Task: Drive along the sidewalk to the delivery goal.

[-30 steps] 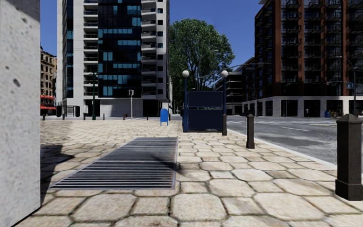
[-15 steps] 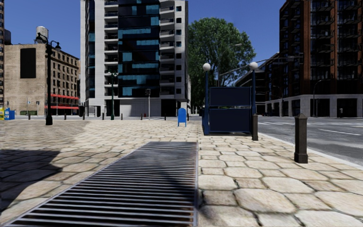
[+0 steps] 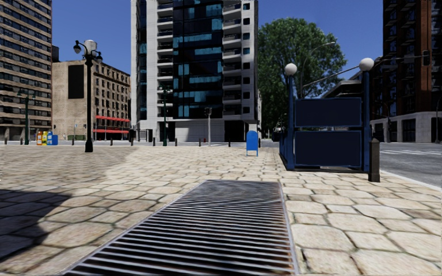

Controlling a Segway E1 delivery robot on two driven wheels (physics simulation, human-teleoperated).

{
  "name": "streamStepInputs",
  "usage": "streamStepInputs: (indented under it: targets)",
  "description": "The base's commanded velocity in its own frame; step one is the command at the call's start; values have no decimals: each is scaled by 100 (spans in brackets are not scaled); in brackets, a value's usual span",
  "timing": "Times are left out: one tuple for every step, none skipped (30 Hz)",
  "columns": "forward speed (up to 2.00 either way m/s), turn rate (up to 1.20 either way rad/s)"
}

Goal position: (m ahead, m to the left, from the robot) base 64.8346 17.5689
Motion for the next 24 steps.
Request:
streamStepInputs:
  targets:
    - [200, 38]
    - [200, 38]
    - [200, 37]
    - [200, 29]
    - [200, 0]
    - [200, 0]
    - [200, 0]
    - [200, 0]
    - [200, 0]
    - [200, 0]
    - [200, 0]
    - [200, 0]
    - [200, 0]
    - [200, 0]
    - [200, 0]
    - [200, 0]
    - [200, 0]
    - [200, 0]
    - [200, 0]
    - [200, 0]
    - [200, 0]
    - [200, 0]
    - [200, 0]
    - [200, 0]
